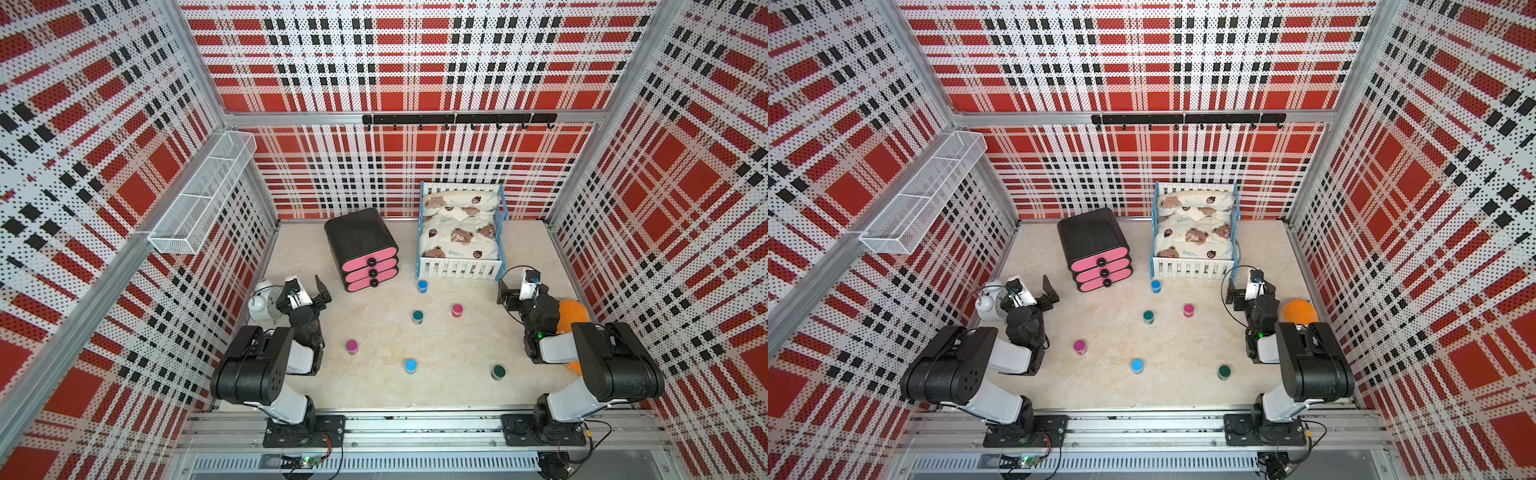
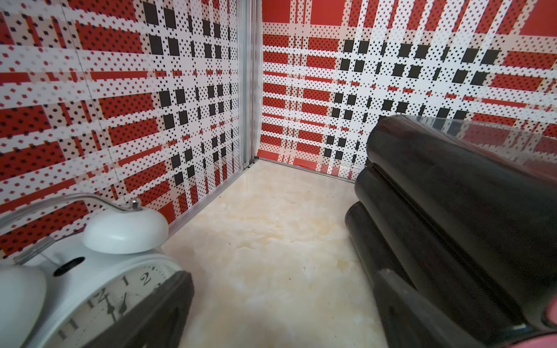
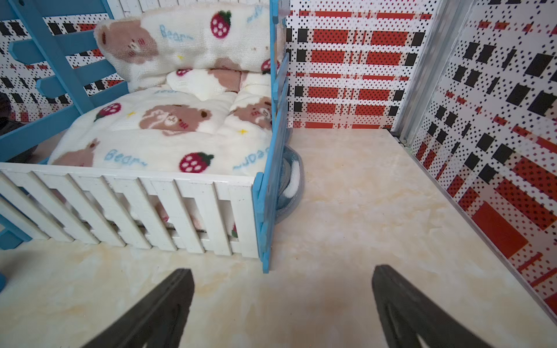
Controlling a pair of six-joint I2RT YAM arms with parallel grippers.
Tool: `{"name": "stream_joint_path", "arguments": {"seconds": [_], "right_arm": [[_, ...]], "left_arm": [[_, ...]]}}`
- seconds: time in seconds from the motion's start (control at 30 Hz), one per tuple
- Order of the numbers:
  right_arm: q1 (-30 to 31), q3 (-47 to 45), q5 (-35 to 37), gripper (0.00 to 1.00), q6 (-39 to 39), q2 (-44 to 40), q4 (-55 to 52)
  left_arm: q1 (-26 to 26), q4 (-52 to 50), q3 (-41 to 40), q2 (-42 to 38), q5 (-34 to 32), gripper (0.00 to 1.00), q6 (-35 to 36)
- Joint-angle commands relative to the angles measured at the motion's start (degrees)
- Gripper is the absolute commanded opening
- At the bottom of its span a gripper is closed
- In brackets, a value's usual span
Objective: Put the paint cans in the drawer according to color
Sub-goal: Open the drawer in the storage box.
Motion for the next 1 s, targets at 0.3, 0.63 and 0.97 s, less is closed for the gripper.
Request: {"name": "stream_joint_path", "arguments": {"seconds": [0.3,0.63,0.97], "right_arm": [[0.2,0.7,-0.1,1.00,0.3,0.5,1.3],[0.2,-0.1,0.8,1.00,0.7,0.3,2.9],[0.3,-1.9,0.3,1.00,0.6,0.0,5.9]], "left_arm": [[-0.2,1.2,0.8,0.4,-0.5,0.99,0.5],[-0.4,2.8,-0.7,-0.4,-0.7,0.99,0.3],[-0.4,6.8,-3.0,-0.8,-1.2,0.99,0.2]]}}
